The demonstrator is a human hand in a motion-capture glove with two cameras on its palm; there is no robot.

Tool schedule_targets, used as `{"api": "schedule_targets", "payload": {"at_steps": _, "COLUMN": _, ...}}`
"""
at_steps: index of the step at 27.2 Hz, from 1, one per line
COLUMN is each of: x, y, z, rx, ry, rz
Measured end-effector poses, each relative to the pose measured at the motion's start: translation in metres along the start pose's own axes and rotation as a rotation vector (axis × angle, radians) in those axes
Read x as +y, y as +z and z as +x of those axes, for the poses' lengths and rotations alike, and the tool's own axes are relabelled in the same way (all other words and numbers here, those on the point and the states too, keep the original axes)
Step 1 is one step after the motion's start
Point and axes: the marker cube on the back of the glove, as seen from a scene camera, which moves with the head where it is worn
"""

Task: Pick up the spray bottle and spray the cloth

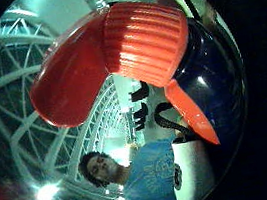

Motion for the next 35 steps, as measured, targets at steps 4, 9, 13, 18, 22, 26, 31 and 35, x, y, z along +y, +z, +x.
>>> {"api": "schedule_targets", "payload": {"at_steps": 4, "x": -0.016, "y": 0.048, "z": -0.006, "rx": -0.049, "ry": -0.130, "rz": 0.031}}
{"api": "schedule_targets", "payload": {"at_steps": 9, "x": -0.036, "y": 0.115, "z": -0.001, "rx": -0.054, "ry": -0.205, "rz": 0.020}}
{"api": "schedule_targets", "payload": {"at_steps": 13, "x": -0.051, "y": 0.161, "z": 0.009, "rx": -0.031, "ry": -0.229, "rz": -0.005}}
{"api": "schedule_targets", "payload": {"at_steps": 18, "x": -0.059, "y": 0.194, "z": 0.022, "rx": 0.011, "ry": -0.257, "rz": -0.043}}
{"api": "schedule_targets", "payload": {"at_steps": 22, "x": -0.064, "y": 0.203, "z": 0.031, "rx": 0.034, "ry": -0.256, "rz": -0.045}}
{"api": "schedule_targets", "payload": {"at_steps": 26, "x": -0.054, "y": 0.202, "z": 0.040, "rx": 0.062, "ry": -0.264, "rz": -0.123}}
{"api": "schedule_targets", "payload": {"at_steps": 31, "x": -0.056, "y": 0.199, "z": 0.040, "rx": 0.066, "ry": -0.273, "rz": -0.093}}
{"api": "schedule_targets", "payload": {"at_steps": 35, "x": -0.054, "y": 0.184, "z": 0.031, "rx": 0.064, "ry": -0.286, "rz": -0.049}}
